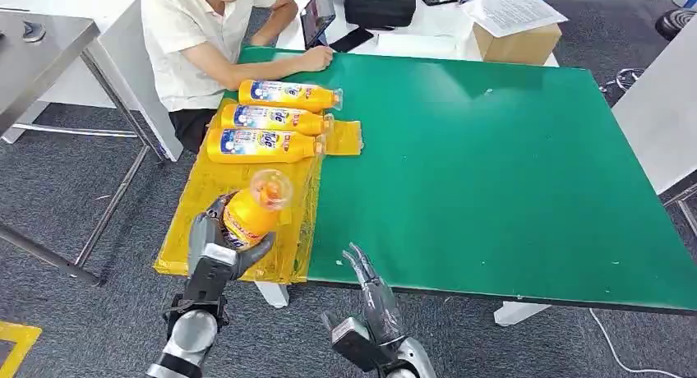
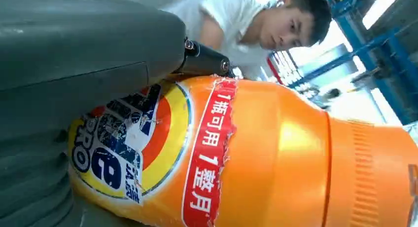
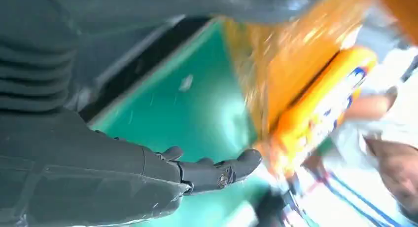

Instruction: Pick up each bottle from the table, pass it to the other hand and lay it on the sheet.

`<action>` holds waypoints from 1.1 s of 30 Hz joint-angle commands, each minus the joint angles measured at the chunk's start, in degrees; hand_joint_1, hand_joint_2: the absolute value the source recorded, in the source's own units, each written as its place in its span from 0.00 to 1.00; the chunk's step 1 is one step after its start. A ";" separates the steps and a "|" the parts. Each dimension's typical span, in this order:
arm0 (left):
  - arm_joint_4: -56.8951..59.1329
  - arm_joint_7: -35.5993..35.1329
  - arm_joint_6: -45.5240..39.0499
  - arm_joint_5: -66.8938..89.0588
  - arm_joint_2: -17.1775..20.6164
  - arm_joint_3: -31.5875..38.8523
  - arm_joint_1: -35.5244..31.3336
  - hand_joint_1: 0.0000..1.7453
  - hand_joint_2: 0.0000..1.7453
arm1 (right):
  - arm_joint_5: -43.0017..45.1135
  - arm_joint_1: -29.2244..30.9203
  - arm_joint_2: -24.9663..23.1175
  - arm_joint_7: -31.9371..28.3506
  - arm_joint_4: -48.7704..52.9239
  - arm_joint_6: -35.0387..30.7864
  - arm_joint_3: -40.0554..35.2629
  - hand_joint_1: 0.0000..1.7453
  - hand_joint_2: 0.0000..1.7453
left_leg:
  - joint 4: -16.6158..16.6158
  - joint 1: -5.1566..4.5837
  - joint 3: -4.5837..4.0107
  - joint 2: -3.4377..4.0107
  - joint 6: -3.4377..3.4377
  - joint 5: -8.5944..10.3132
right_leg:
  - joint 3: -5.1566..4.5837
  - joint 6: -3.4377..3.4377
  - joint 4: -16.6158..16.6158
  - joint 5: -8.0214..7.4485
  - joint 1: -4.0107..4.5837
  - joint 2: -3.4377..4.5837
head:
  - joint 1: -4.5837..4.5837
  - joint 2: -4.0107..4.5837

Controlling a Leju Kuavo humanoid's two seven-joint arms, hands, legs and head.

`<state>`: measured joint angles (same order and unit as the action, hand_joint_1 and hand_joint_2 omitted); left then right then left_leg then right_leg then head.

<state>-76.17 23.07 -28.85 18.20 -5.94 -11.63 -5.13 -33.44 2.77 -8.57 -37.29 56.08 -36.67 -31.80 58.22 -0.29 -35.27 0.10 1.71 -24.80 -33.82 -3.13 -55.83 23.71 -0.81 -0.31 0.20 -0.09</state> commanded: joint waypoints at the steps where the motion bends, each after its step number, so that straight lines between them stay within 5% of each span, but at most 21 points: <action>1: 13.00 -9.36 4.44 16.47 6.53 5.16 -4.65 1.00 1.00 | -6.56 -1.34 -4.30 -2.62 -1.58 -3.33 19.17 0.00 0.00 | -0.12 0.06 0.33 0.03 -0.16 -0.04 | 0.28 0.17 0.05 0.06 0.05 0.05 | 0.00 0.00; 8: 21.31 -13.84 11.96 23.11 8.38 3.85 -9.78 0.96 1.00 | 0.03 -0.04 -2.15 -1.05 -1.70 -3.10 12.72 0.00 0.00 | -0.09 0.04 0.29 0.01 -0.11 0.00 | 0.24 0.10 0.03 0.03 0.03 0.02 | 0.00 0.00; 10: 24.16 -14.05 17.05 21.76 9.00 4.00 -12.34 0.79 1.00 | 1.93 0.84 -2.05 -1.36 -2.39 -1.80 10.93 0.00 0.00 | -0.08 0.07 0.47 0.05 -0.16 -0.01 | 0.41 0.16 0.02 0.02 0.06 0.08 | 0.02 0.00; 12: 26.81 -13.23 19.51 20.77 9.00 4.34 -14.71 0.26 1.00 | 3.50 1.62 -2.06 -1.50 -3.61 -0.95 9.43 0.00 0.00 | -0.09 0.10 0.55 0.04 -0.21 0.03 | 0.45 0.20 0.02 -0.02 0.10 0.07 | 0.00 0.00; 16: 30.67 -11.71 24.91 20.49 9.70 1.97 -18.09 0.01 1.00 | 5.97 2.53 -1.96 -2.52 -6.21 -0.25 7.86 0.00 0.00 | -0.13 0.07 0.60 0.02 -0.35 0.19 | 0.41 0.26 -0.08 -0.10 0.08 0.07 | 0.00 0.00; 33: 26.06 -7.50 32.15 15.85 10.94 -3.87 -18.07 0.00 1.00 | 8.56 3.46 -1.13 -2.71 -7.42 -0.46 5.39 0.00 0.00 | -0.09 0.18 0.38 0.06 -0.59 0.51 | 0.13 0.57 -0.31 -0.28 0.19 0.10 | 0.00 0.00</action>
<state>-50.62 13.60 -0.30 36.15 3.06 -9.33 -23.06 -26.45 3.52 -11.30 -39.93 53.02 -37.11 -23.21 58.17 -0.19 -35.01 0.09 1.25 -24.27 -33.79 -2.68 -56.19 23.44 -0.70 -0.30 0.20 -0.09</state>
